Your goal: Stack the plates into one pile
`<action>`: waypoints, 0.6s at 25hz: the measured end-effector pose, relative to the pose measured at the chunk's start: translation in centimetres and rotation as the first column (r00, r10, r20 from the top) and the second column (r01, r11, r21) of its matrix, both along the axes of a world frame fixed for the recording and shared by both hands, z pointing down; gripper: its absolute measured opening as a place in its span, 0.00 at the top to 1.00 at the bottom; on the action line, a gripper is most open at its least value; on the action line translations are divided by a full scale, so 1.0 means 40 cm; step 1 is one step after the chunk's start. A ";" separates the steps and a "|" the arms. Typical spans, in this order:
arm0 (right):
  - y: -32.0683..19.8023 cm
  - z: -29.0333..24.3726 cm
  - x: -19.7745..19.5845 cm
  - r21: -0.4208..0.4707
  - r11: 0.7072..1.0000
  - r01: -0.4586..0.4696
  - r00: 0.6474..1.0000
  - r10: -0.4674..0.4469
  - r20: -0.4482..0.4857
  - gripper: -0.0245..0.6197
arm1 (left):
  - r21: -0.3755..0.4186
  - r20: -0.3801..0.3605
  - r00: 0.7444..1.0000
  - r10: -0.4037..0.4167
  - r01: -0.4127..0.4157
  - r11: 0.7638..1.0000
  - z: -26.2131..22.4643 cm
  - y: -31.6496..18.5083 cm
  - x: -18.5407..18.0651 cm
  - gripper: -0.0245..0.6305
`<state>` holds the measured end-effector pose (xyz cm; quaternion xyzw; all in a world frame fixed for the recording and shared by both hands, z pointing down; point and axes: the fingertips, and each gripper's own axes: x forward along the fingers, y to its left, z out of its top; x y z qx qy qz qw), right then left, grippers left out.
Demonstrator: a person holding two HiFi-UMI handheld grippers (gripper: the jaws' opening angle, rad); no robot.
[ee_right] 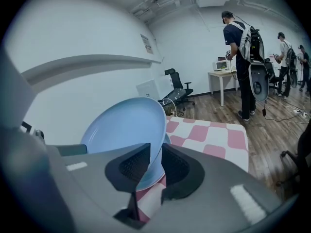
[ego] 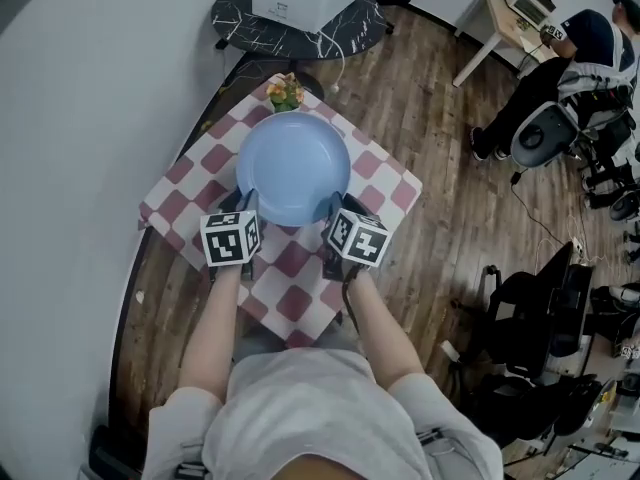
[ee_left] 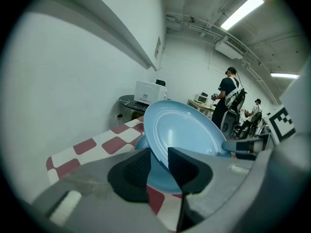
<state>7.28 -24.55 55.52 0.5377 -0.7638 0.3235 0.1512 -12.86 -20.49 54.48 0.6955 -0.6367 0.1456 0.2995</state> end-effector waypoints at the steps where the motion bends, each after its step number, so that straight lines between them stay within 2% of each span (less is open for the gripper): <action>1: 0.002 0.008 -0.007 -0.007 1.000 -0.011 1.000 0.011 -0.005 0.84 | -0.007 -0.002 1.000 0.013 -0.013 1.000 0.009 -0.005 -0.008 0.79; 15: 0.022 0.149 -0.046 -0.124 0.978 -0.169 0.985 0.162 -0.062 0.84 | -0.112 -0.040 0.985 0.167 -0.171 0.979 0.156 -0.067 -0.057 0.79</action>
